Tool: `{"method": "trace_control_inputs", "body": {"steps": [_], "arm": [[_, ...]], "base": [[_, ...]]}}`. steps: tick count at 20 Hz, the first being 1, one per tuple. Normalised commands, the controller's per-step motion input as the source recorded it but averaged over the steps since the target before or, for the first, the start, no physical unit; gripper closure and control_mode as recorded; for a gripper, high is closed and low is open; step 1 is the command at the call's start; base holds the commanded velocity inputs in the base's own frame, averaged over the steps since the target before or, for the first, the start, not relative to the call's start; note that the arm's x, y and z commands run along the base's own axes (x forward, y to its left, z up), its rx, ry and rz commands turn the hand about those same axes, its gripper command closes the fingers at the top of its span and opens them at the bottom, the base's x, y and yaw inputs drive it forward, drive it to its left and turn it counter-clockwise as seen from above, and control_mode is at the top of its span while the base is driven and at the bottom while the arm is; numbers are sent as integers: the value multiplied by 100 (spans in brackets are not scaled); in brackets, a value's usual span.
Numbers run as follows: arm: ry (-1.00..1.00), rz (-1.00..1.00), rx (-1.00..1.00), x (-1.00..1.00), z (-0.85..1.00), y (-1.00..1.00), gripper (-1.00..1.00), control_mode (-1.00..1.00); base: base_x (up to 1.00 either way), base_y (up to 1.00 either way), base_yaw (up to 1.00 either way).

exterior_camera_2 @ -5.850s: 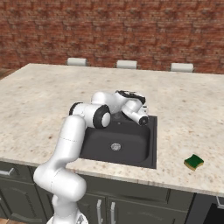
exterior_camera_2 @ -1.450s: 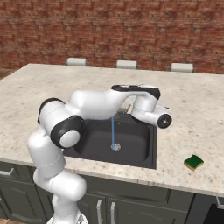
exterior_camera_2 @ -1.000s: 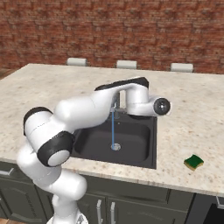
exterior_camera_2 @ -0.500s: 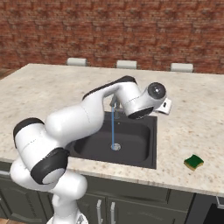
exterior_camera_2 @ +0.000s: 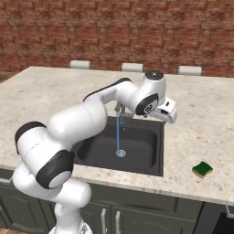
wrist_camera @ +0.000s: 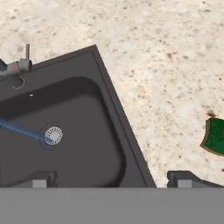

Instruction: Soak the sponge with water for a few seconds and then drop it inside the sink.

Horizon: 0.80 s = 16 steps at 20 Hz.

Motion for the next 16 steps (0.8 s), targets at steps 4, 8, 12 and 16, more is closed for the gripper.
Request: {"method": "trace_control_inputs", "body": {"steps": [4, 8, 12, 16], "arm": [[19, -16, -3, -7, -22, -29, -100, -100], [0, -12, 0, 0, -20, -52, -100, -100], [0, -6, 0, 0, -11, -46, -100, -100], [0, -3, 1, 0, -19, -38, -100, -100]], "base": [[0, 0, 0], [0, 0, 0], [0, 0, 0], [0, 0, 0]]}}
